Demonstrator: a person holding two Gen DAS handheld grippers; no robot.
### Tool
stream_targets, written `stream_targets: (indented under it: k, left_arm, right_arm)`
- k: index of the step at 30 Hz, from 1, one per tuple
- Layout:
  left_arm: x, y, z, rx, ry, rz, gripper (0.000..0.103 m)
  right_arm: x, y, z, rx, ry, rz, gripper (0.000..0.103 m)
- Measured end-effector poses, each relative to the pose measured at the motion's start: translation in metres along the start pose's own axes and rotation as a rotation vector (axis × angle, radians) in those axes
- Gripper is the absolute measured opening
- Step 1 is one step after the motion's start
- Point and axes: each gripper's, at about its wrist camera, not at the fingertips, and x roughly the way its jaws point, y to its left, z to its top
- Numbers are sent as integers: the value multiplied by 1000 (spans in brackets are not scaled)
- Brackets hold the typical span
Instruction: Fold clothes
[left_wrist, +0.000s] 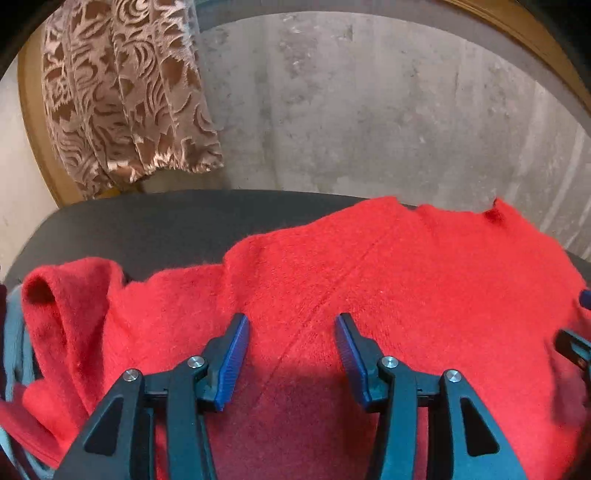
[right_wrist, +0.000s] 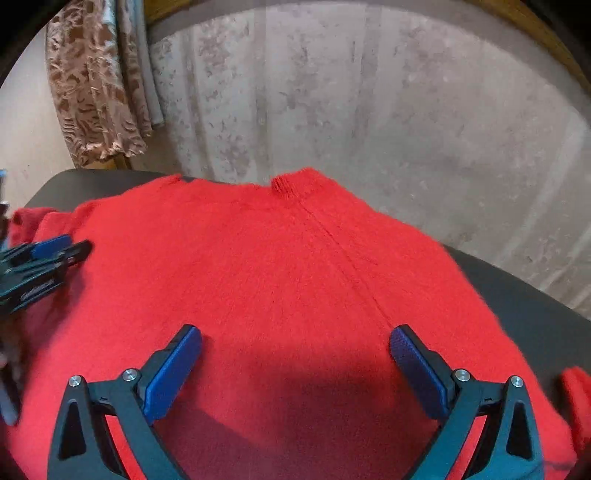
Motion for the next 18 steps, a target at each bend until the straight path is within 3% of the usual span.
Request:
stream_targets:
  k: [5, 9, 15, 18]
  left_arm:
    - [-61, 9, -40, -30, -59, -120, 48]
    - [-109, 12, -100, 1, -28, -222, 48]
    - [-155, 20, -183, 18, 19, -244, 49]
    - [-165, 15, -214, 112, -33, -181, 51]
  right_arm:
    - [-96, 0, -44, 20, -88, 146, 103]
    - [-132, 15, -104, 67, -50, 227, 103]
    - [-153, 20, -187, 167, 32, 184, 103]
    - [-163, 27, -214, 133, 29, 125, 103]
